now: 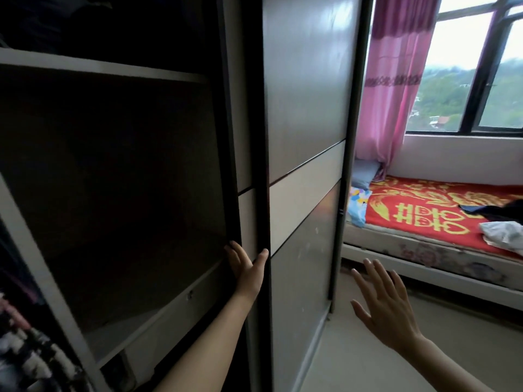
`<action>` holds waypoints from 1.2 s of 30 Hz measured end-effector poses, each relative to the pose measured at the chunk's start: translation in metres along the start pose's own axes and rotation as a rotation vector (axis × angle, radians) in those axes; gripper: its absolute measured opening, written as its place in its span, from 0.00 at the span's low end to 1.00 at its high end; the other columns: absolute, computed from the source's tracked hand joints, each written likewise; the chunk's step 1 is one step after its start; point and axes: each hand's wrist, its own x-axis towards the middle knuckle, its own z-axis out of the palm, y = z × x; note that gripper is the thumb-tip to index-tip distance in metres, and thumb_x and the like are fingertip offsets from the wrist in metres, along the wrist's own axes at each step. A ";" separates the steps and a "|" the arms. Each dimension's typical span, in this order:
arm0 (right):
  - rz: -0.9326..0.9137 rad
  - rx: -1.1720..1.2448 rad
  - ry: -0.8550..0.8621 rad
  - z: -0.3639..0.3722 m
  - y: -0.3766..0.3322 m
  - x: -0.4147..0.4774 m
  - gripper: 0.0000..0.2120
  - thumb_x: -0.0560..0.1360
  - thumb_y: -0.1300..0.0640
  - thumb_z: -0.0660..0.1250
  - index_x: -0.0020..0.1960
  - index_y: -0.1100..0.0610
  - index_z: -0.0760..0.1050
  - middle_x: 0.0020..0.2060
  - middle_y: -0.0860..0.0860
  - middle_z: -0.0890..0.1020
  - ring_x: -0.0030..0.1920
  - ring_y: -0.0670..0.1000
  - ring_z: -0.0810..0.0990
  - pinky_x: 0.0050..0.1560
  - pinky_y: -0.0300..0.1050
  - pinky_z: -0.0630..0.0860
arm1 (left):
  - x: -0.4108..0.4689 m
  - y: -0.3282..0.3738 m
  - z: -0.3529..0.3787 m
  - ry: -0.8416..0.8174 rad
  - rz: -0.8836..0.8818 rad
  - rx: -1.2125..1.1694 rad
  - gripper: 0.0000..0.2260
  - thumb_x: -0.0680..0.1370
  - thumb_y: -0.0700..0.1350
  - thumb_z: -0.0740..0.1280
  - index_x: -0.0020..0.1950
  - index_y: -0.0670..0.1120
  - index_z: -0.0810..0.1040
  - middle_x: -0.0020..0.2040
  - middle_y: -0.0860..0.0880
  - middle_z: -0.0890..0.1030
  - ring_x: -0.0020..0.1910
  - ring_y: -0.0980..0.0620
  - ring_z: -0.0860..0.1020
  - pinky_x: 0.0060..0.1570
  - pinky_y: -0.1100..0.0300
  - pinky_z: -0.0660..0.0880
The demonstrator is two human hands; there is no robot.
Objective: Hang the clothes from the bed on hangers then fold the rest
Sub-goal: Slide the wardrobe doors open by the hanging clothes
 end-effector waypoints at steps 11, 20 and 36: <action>0.227 -0.190 -0.271 -0.074 0.019 -0.098 0.30 0.81 0.45 0.40 0.62 0.57 0.77 0.61 0.63 0.76 0.76 0.53 0.44 0.71 0.52 0.48 | -0.055 -0.041 0.031 -0.176 0.191 0.288 0.35 0.80 0.51 0.62 0.77 0.40 0.44 0.77 0.41 0.42 0.76 0.45 0.41 0.72 0.55 0.41; 0.568 -0.356 -0.558 -0.194 0.036 -0.255 0.30 0.81 0.45 0.41 0.59 0.56 0.80 0.62 0.62 0.77 0.65 0.62 0.70 0.61 0.57 0.62 | -0.188 -0.074 0.133 -0.562 0.412 0.480 0.29 0.80 0.48 0.62 0.77 0.44 0.53 0.78 0.46 0.52 0.76 0.46 0.49 0.71 0.56 0.49; 0.855 -0.511 -0.498 -0.278 0.170 -0.351 0.36 0.81 0.43 0.36 0.56 0.59 0.81 0.58 0.63 0.79 0.62 0.58 0.67 0.56 0.64 0.72 | -0.266 -0.015 0.342 -0.784 0.564 0.462 0.27 0.81 0.51 0.59 0.77 0.45 0.55 0.77 0.46 0.56 0.76 0.48 0.53 0.71 0.59 0.52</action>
